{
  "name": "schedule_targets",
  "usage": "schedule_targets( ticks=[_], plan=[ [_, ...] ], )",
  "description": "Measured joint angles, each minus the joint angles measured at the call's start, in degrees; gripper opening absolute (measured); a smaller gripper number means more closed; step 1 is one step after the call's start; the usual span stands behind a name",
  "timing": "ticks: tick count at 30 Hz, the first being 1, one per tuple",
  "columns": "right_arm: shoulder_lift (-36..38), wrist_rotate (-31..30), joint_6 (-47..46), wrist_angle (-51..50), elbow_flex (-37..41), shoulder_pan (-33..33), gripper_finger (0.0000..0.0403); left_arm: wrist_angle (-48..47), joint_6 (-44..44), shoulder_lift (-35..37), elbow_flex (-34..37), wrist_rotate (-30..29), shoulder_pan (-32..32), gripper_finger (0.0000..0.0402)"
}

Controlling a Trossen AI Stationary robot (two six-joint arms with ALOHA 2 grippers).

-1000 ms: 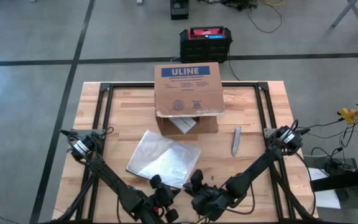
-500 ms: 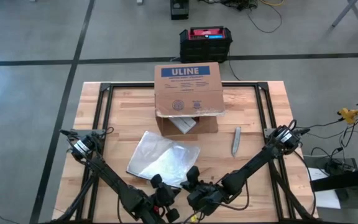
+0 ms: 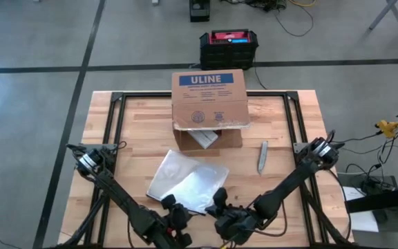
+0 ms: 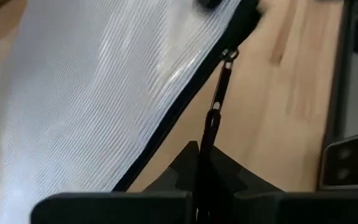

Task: Unpack boxes
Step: Open the white zip bag

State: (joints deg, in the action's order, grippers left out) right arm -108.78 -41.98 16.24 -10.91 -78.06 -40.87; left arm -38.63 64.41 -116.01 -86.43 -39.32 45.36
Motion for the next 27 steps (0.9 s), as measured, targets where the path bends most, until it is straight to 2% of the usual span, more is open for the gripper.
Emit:
schedule_targets(
  ticks=[8, 15, 23, 27],
  plan=[
    [2.0, 0.0, -4.3, -5.5, 0.0, -2.0, 0.0, -6.0, 3.5, 0.0, 0.0, 1.7, 0.0, 0.0],
    [7.7, -0.1, -9.8, -12.9, 0.0, -6.0, 0.0, -17.5, 12.0, 0.0, 1.4, 6.4, 0.3, 0.0],
    [16.7, 0.6, -26.8, -30.0, -0.1, -11.9, 0.0, -18.8, 21.5, 0.0, 10.9, 19.0, 1.0, 0.0],
    [18.9, 1.7, -34.5, -33.3, 1.8, -13.4, 0.0, -18.1, 26.3, 0.3, 13.4, 20.0, 2.3, 0.0]
  ],
)
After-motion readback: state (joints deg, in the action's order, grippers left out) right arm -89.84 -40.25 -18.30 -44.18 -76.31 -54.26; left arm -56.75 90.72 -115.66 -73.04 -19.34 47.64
